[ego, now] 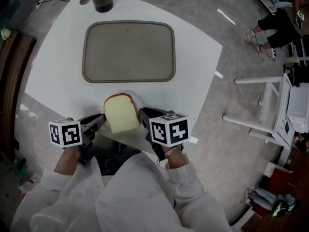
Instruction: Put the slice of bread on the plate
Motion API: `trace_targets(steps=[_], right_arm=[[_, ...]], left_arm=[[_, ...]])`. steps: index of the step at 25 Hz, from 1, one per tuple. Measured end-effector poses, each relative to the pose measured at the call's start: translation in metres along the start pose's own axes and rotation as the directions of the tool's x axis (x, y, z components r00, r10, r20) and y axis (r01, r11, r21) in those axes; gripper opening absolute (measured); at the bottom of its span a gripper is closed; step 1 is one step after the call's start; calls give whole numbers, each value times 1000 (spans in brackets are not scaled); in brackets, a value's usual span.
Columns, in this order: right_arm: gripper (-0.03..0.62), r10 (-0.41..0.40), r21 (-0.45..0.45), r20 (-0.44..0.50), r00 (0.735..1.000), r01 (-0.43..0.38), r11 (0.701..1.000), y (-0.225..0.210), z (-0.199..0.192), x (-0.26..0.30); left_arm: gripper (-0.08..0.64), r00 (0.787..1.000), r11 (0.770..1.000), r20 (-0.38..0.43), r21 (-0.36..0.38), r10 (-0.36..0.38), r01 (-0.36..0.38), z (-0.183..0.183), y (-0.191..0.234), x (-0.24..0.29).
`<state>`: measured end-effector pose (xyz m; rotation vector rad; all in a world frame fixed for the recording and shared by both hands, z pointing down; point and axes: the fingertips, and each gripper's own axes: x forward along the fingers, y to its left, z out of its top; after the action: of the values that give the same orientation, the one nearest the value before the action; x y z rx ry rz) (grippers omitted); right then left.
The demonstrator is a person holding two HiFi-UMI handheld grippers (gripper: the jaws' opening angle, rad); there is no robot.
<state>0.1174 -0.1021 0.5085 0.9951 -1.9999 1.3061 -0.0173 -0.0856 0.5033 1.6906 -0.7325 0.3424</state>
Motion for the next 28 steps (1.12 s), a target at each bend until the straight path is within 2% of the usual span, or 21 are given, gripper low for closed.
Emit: trace_targets(steps=[12,20,24,28], right_arm=[[46,-11,84,38,999,7,996,-5,113,25],[46,-33,120,57,998,26,992,-34,182,38],[46,-37,139,63,997,28,990,-64,216,56],[48,-77,147,27,997,72,987,-83,225,68]], left_arm=[[34,999,995,-19,88,-42,43,127,7,10],[31,993,992,-10,50,-115,115,200,4,39],[31,994,994,-1,29,-107,107,239,15,73],[32,997,996,-25,48,-70,71,249,21,92]])
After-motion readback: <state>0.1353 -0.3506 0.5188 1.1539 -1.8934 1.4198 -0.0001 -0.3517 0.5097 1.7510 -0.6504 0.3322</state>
